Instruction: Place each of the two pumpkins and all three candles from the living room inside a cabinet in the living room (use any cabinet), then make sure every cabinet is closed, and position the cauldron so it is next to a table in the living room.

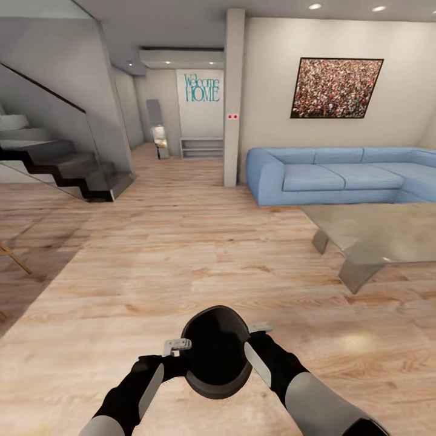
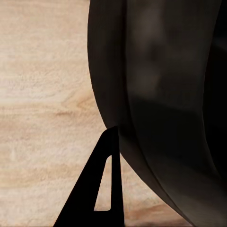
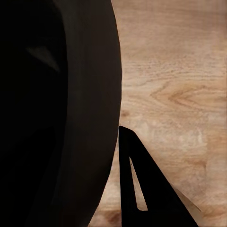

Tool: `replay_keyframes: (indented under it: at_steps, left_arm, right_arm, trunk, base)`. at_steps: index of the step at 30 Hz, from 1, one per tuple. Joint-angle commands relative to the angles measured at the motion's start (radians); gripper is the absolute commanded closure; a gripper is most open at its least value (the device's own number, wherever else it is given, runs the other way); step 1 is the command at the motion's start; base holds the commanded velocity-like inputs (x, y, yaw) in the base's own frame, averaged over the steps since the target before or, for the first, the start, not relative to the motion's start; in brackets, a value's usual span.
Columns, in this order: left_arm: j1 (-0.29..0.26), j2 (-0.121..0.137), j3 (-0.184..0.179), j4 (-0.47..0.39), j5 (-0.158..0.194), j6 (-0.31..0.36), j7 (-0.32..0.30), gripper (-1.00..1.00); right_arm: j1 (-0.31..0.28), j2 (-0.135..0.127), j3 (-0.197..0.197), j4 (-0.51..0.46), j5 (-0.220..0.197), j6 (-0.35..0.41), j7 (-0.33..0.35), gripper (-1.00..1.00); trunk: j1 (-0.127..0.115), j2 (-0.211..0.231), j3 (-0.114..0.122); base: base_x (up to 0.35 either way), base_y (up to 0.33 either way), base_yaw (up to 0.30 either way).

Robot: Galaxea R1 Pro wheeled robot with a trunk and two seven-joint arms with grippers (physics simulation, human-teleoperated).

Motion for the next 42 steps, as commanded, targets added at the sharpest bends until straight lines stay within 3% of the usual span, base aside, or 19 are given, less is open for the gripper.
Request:
replay_keyframes:
  at_steps: [1,42]
  left_arm:
    - [-0.001,-0.001,-0.002,-0.001,0.038,0.005,-0.002,1.0]
    - [-0.001,-0.001,-0.003,-0.001,0.038,0.005,-0.002,1.0]
  right_arm:
    - [-0.001,0.008,0.006,-0.013,-0.033,-0.008,0.017,1.0]
    - [-0.001,0.006,0.006,-0.033,-0.033,-0.007,0.017,1.0]
  trunk:
    - [0.0,0.0,-0.001]
    - [0.0,0.0,0.002]
  base:
    - [0.212,0.234,0.0]
    - [0.253,0.19,-0.021]
